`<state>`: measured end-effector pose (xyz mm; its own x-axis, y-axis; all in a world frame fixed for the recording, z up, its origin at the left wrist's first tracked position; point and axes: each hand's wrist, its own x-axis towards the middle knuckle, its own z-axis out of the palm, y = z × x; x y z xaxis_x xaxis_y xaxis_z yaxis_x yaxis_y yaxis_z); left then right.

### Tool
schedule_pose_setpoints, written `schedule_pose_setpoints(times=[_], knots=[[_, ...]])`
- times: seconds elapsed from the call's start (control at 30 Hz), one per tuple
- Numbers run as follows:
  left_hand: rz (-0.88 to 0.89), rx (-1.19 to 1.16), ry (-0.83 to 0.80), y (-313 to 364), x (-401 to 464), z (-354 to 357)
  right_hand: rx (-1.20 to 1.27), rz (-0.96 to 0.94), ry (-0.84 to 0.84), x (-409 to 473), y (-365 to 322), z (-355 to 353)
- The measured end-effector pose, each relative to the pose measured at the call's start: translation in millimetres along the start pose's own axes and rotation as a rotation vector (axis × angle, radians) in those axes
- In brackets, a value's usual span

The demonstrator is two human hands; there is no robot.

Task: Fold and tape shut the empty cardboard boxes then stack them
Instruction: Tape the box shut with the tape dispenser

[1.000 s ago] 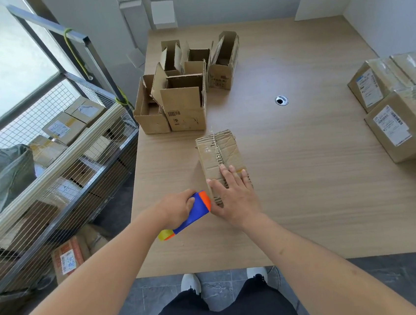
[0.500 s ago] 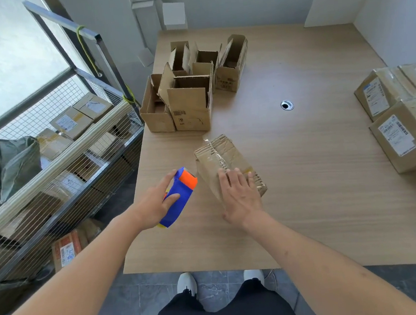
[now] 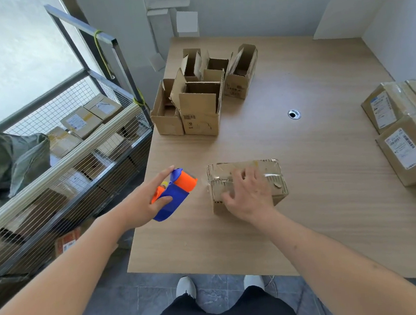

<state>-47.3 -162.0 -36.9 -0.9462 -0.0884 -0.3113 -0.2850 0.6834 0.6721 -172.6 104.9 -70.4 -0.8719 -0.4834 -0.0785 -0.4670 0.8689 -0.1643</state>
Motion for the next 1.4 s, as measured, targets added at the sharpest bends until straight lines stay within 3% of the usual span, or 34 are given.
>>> schedule_pose_setpoints(times=[0.13, 0.27, 0.33, 0.5, 0.67, 1.0, 1.4], knots=[[0.001, 0.012, -0.002, -2, -1, -5, 0.081, 0.195, -0.027, 11, -33, 15], [-0.002, 0.017, -0.016, -6, 0, -9, 0.057, 0.235, -0.075, 15, -48, 32], [-0.005, 0.007, -0.033, -6, 2, -11, 0.087, 0.186, -0.093, 16, -47, 35], [0.019, -0.005, -0.057, 0, 7, -12, 0.143, -0.14, -0.213, 18, -15, 27], [0.038, 0.004, -0.083, 1, 15, -13, 0.218, -0.213, -0.247, 23, 2, 23], [0.02, 0.013, -0.118, 6, 26, -16, 0.327, -0.129, -0.087, 23, -6, 39], [0.028, -0.015, -0.176, 12, 29, -16, 0.061, -0.182, 0.09, 25, -14, 48]])
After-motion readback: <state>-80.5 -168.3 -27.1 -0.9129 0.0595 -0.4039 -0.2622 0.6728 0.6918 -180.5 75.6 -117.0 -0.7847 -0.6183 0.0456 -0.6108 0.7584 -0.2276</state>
